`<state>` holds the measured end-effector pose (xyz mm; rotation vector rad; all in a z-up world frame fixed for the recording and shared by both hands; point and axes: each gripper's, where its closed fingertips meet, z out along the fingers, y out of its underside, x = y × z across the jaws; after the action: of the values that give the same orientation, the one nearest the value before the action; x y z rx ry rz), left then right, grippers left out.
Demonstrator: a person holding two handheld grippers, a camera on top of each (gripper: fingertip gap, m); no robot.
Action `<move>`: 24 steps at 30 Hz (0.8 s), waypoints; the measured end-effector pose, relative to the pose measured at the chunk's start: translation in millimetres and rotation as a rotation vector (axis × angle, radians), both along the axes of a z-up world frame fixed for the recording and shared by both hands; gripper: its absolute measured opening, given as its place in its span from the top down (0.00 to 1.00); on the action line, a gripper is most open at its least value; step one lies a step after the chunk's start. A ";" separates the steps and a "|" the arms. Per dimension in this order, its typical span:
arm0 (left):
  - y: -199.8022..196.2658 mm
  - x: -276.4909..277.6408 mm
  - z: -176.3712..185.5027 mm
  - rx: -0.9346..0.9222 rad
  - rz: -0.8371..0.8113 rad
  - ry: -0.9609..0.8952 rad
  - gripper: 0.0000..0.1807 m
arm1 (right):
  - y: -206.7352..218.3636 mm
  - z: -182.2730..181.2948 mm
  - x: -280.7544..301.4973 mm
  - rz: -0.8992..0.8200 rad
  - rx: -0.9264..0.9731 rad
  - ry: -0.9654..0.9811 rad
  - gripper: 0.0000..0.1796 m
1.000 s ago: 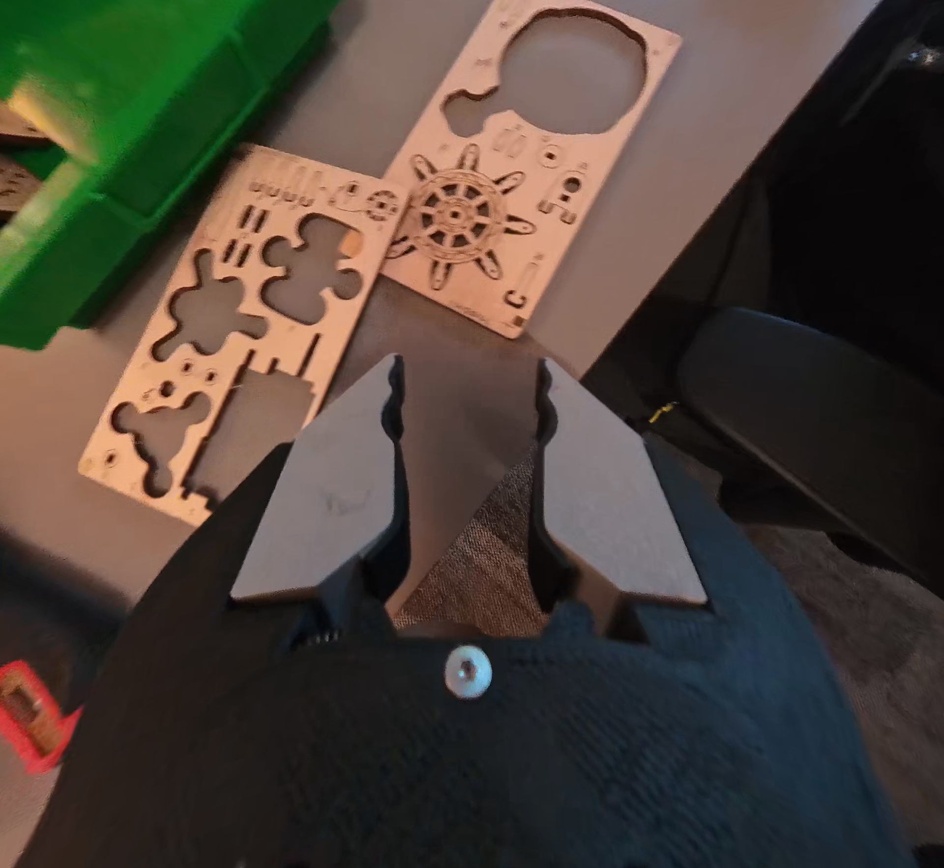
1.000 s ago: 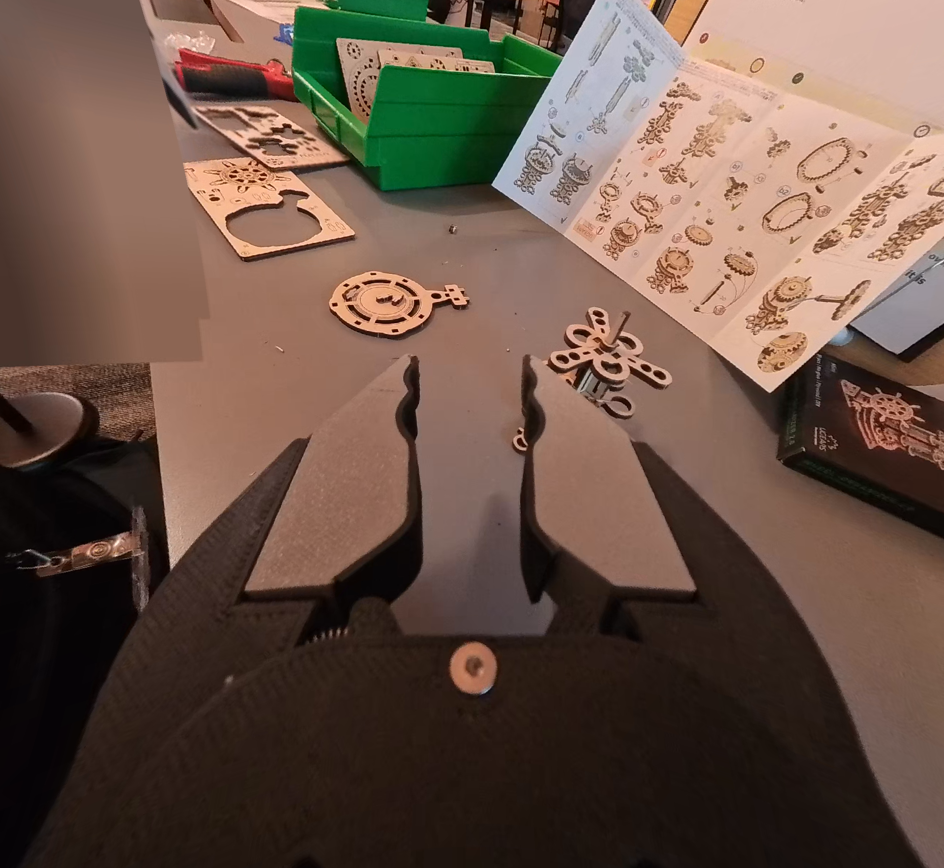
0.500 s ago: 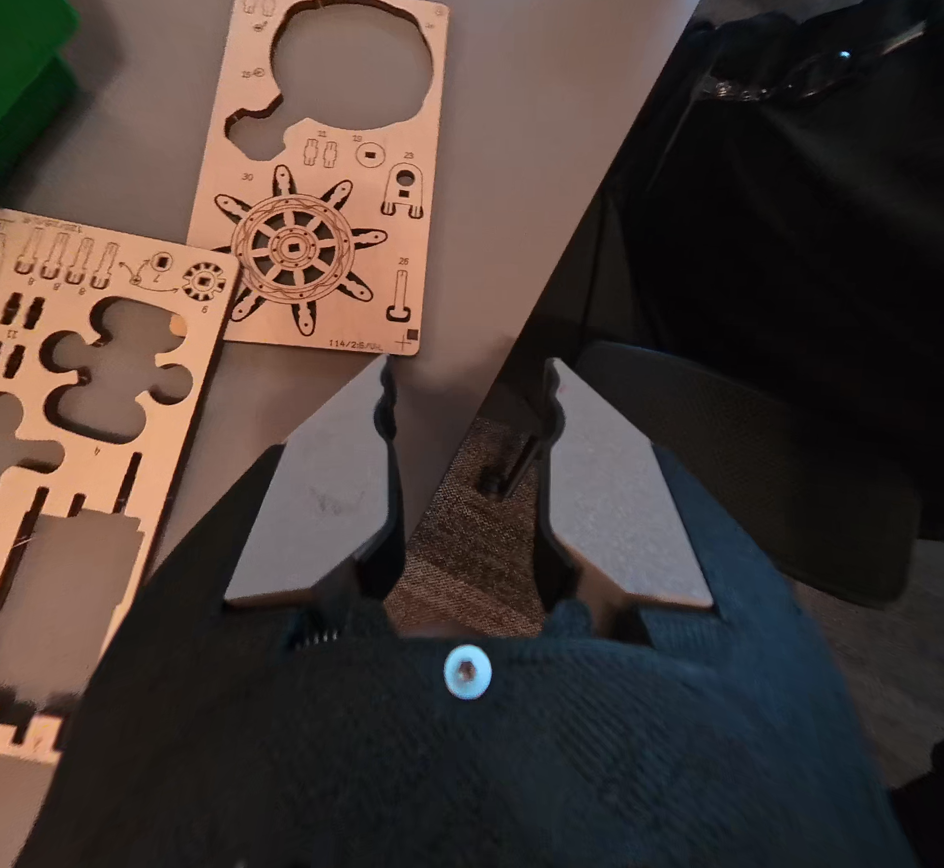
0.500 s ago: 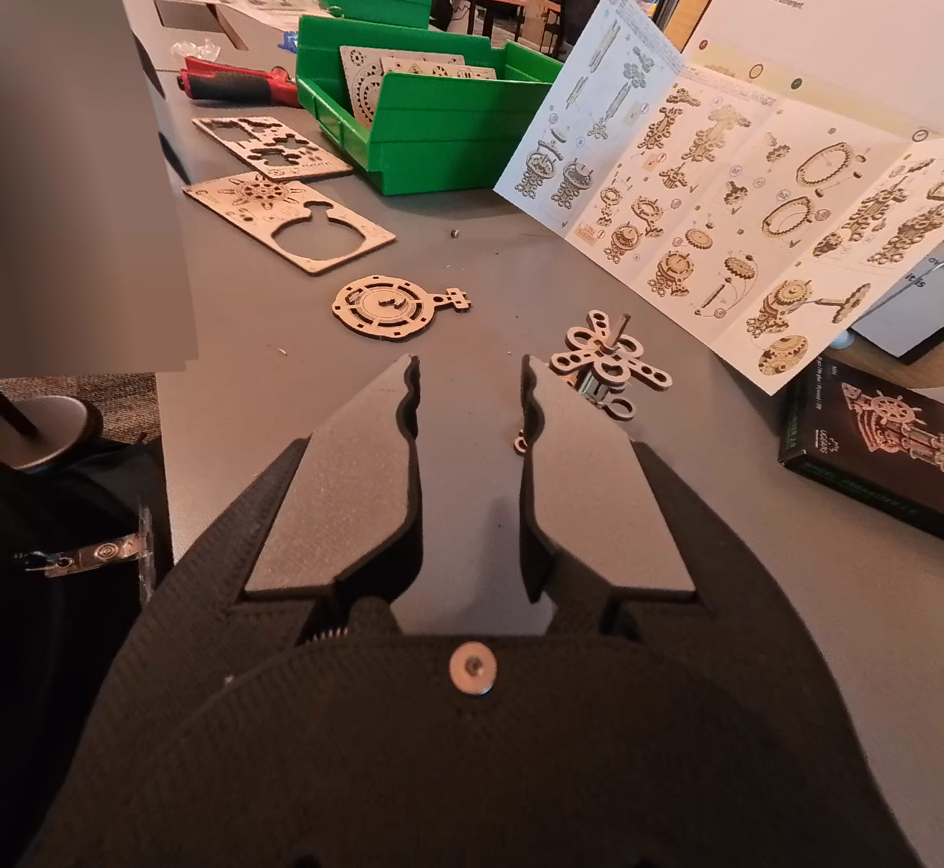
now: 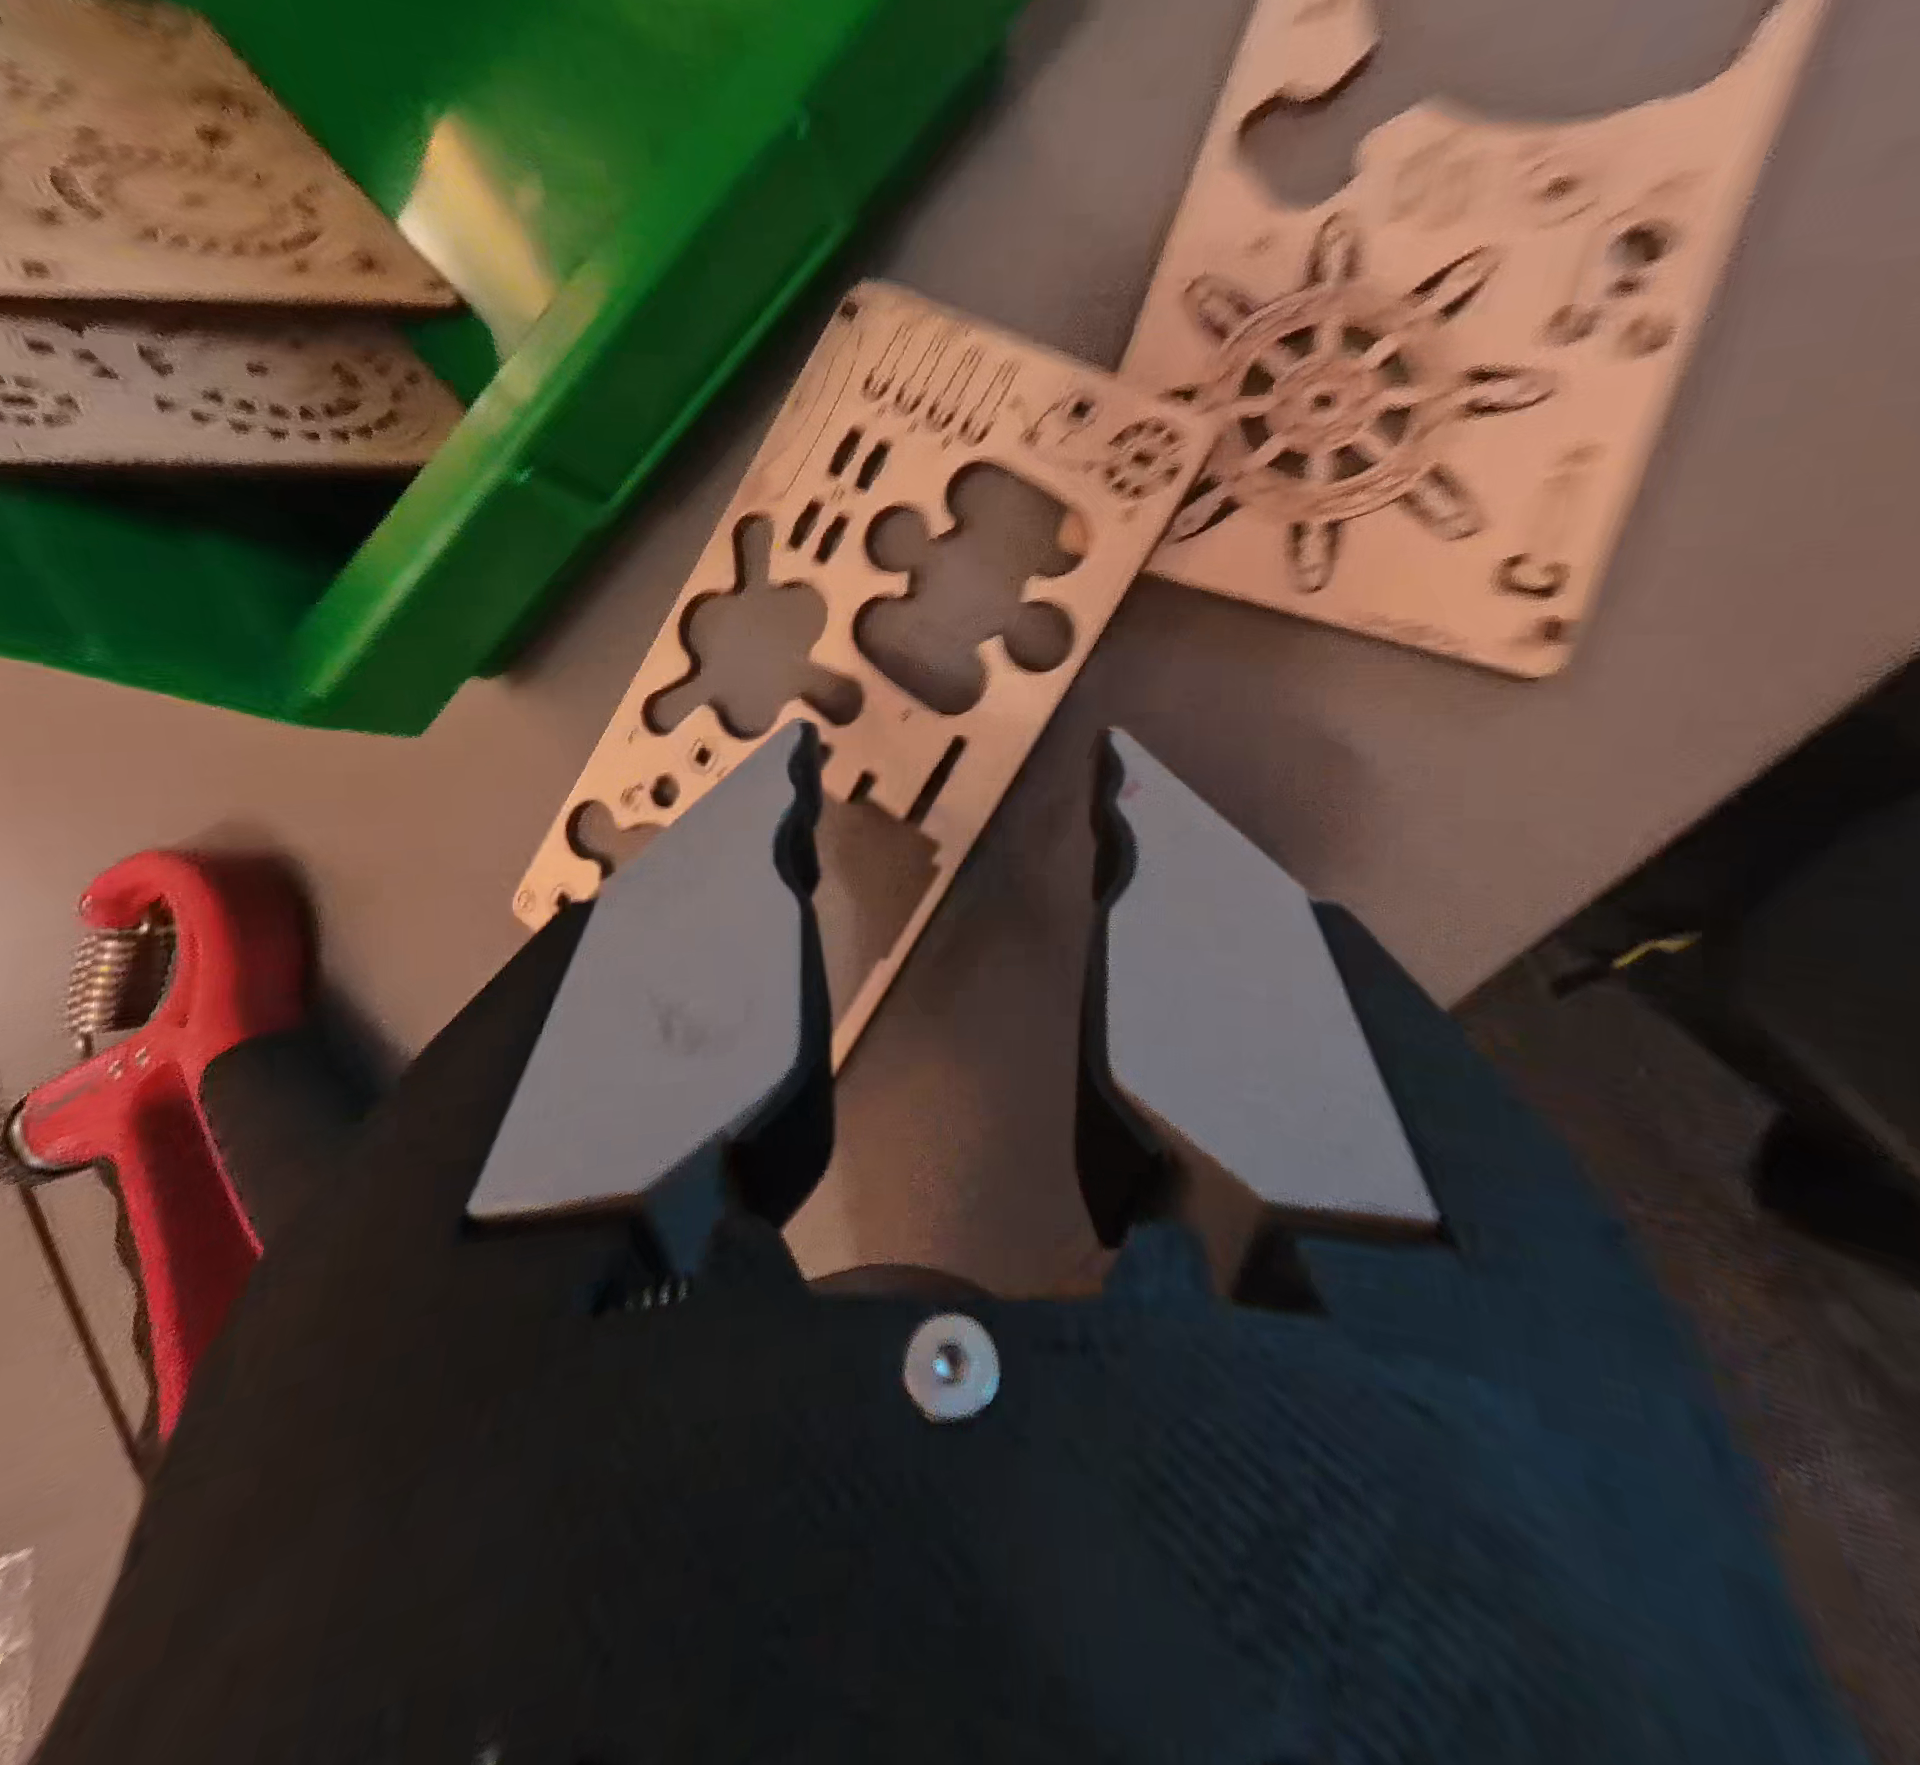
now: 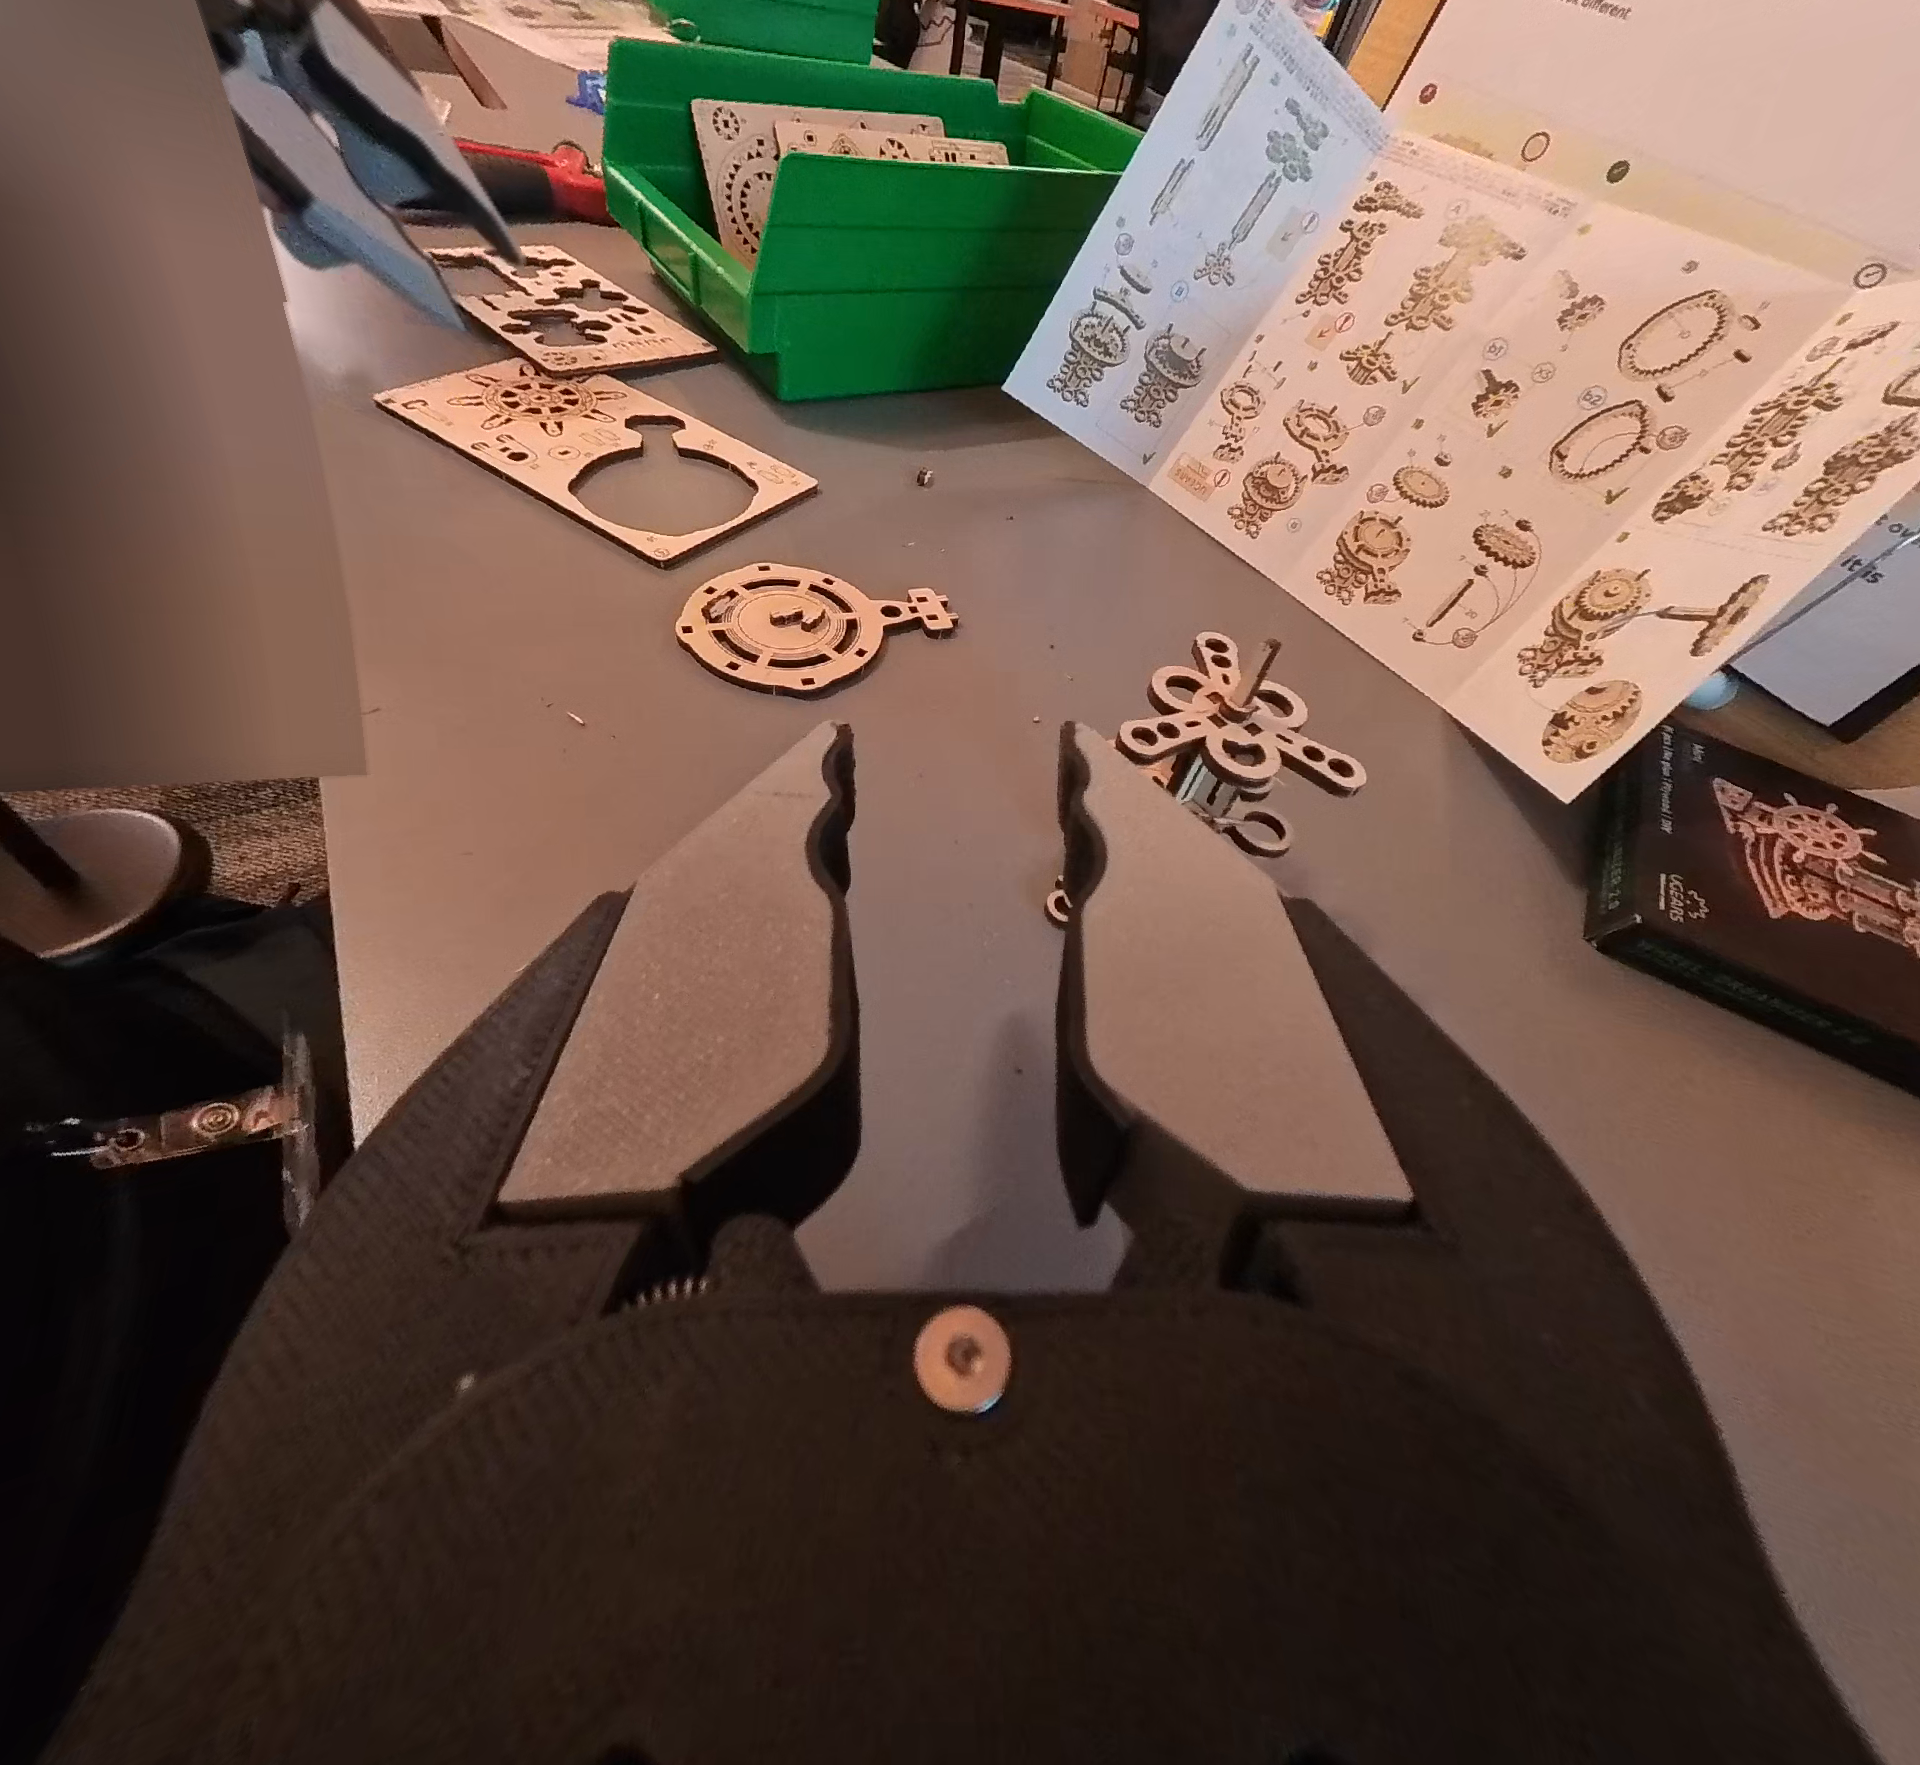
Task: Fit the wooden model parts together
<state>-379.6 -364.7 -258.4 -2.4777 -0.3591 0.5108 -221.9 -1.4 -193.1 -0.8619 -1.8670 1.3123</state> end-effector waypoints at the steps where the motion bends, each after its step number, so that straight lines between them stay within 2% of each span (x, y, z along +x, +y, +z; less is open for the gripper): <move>1: -2.1 -4.1 -4.3 -0.016 0.007 -0.010 0.74 | 0.2 0.0 0.0 -0.001 0.000 0.000 0.80; 3: 0.5 -7.0 -5.2 0.011 -0.005 -0.045 0.74 | 0.5 0.5 0.1 -0.002 -0.003 0.001 0.80; 5: 1.5 -6.8 -6.9 0.010 -0.031 -0.079 0.85 | 0.9 0.7 0.1 -0.003 -0.007 0.001 0.81; 8: 4.0 -10.8 -0.8 0.028 -0.055 -0.034 1.00 | 1.6 0.9 0.0 -0.006 -0.010 0.000 0.81; 12: 5.6 -19.0 32.0 0.181 -0.010 0.041 1.00 | 1.6 0.5 -0.4 -0.007 -0.009 -0.002 0.81; 16: -0.6 -11.4 23.6 0.157 -0.024 -0.032 1.00 | 1.3 0.0 -0.5 -0.006 -0.006 -0.003 0.82; 21: 8.6 -4.1 15.9 0.163 -0.011 -0.068 0.80 | 2.2 0.3 -0.6 -0.011 -0.007 -0.001 0.82; 24: 7.3 -4.6 10.6 0.123 0.005 -0.060 0.75 | 2.4 0.5 -0.5 -0.013 -0.008 -0.001 0.82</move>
<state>-384.2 -357.4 -247.8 -2.3776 -0.4089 0.4045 -222.5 1.0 -192.6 -0.8770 -1.8554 1.3127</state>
